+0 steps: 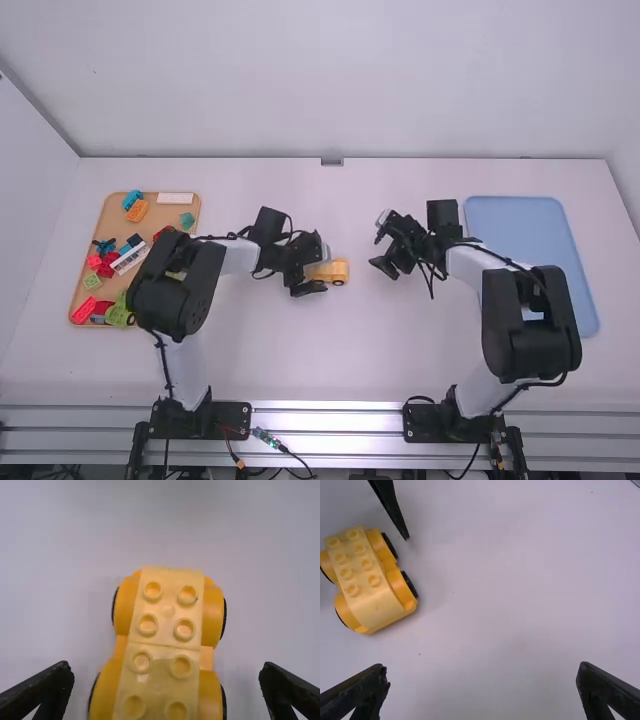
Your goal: Assemble lego blocks to make yellow taxi
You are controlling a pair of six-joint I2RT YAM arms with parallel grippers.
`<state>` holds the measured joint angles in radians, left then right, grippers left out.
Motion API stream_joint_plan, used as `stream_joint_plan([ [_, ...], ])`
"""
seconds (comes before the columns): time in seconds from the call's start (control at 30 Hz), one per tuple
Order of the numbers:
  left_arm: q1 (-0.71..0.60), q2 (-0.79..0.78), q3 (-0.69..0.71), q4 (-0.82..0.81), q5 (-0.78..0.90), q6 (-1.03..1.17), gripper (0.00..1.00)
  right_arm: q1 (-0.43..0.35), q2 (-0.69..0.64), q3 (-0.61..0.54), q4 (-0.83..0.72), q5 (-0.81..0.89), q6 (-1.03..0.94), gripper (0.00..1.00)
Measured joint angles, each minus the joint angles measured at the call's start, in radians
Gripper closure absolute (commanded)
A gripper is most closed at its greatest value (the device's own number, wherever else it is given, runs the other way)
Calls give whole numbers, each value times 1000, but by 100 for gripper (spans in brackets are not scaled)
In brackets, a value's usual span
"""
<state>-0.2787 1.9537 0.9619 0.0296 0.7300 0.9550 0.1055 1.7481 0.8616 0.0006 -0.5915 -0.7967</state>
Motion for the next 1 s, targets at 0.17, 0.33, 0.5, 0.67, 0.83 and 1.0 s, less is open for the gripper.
stream_joint_plan([
  [0.17, 0, -114, 0, -116, -112, -1, 1, 0, 0, 0, 0, 0, 1, 1],
  [0.33, 0, -199, 0, -161, -296, 1, 1, 0, 0, 0, 1, 0, 0, 1],
  [0.5, 0, -222, 0, -105, -612, -35, 1, 0, 0, 0, 8, 0, 0, 1],
  [0.67, 8, -223, 0, -42, -952, -255, 1, 0, 0, 0, 18, 0, -2, 1],
  [0.83, 92, -223, 53, -229, -991, -325, 1, 0, 0, 0, 19, 0, 0, 1],
  [1.0, 277, -223, 249, -483, -855, -338, 1, 0, 0, 0, 19, 0, 3, 0],
])
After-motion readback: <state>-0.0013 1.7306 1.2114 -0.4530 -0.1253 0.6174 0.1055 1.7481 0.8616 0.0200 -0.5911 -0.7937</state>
